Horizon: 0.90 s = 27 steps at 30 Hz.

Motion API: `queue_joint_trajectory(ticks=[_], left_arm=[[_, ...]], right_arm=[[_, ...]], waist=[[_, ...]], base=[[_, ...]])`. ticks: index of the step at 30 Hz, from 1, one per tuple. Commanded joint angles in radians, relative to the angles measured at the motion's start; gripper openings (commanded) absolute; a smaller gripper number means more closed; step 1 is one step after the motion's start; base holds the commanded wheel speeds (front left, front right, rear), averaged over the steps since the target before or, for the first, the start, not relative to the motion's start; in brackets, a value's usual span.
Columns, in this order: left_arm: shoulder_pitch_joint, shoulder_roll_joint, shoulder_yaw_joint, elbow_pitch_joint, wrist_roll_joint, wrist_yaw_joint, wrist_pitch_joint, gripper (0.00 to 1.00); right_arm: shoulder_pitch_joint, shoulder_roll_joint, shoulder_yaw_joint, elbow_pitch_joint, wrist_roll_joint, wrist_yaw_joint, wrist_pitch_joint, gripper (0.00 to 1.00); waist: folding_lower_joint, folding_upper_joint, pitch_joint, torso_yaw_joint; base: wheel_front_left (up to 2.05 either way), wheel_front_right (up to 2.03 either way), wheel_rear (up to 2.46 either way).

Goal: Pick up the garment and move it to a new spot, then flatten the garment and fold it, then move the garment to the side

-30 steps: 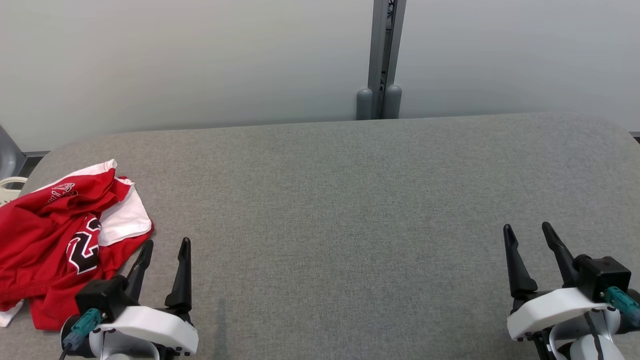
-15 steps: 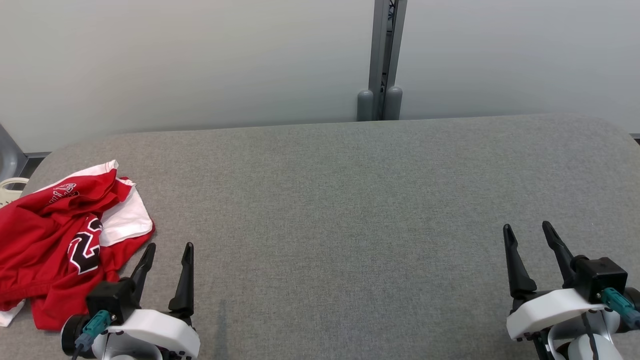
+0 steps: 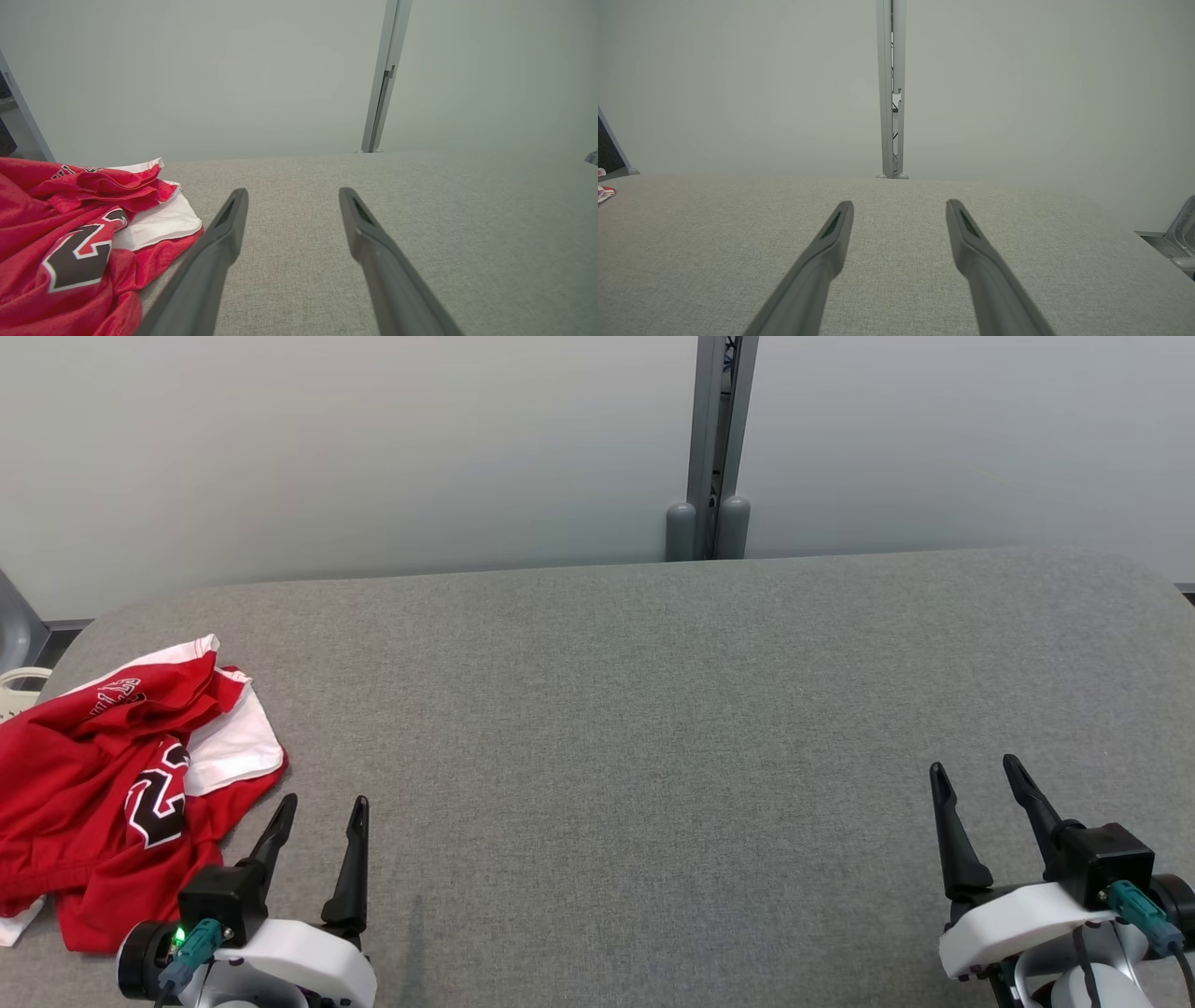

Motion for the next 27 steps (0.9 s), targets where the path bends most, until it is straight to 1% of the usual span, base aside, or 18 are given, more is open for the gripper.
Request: queue_joint_trajectory(ticks=[1,20,23,27], left_arm=[[-0.019,0.004,0.004,0.004,0.010,0.004,-0.005,1.00],[-0.026,0.000,0.011,0.021,-0.012,0.008,-0.004,1.00],[-0.032,0.001,0.012,0.023,-0.013,0.008,-0.004,1.00],[-0.045,0.003,0.015,0.022,-0.017,0.009,-0.004,1.00]], right_arm=[[-0.008,-0.003,0.001,0.003,-0.006,0.002,-0.011,1.00],[-0.009,-0.001,-0.004,0.014,0.019,0.002,-0.010,1.00],[-0.008,-0.001,-0.006,0.013,0.032,0.002,-0.010,1.00],[-0.004,-0.001,-0.004,0.005,0.034,0.002,-0.009,1.00]], waist=[[-0.0001,0.0000,0.001,0.000],[-0.0001,0.0000,0.006,0.008],[-0.0001,0.0000,0.008,0.021],[-0.0001,0.0000,0.013,0.058]], base=[[0.00,0.00,0.00],[0.00,0.00,0.00],[0.00,0.00,0.00],[0.00,0.00,0.00]])
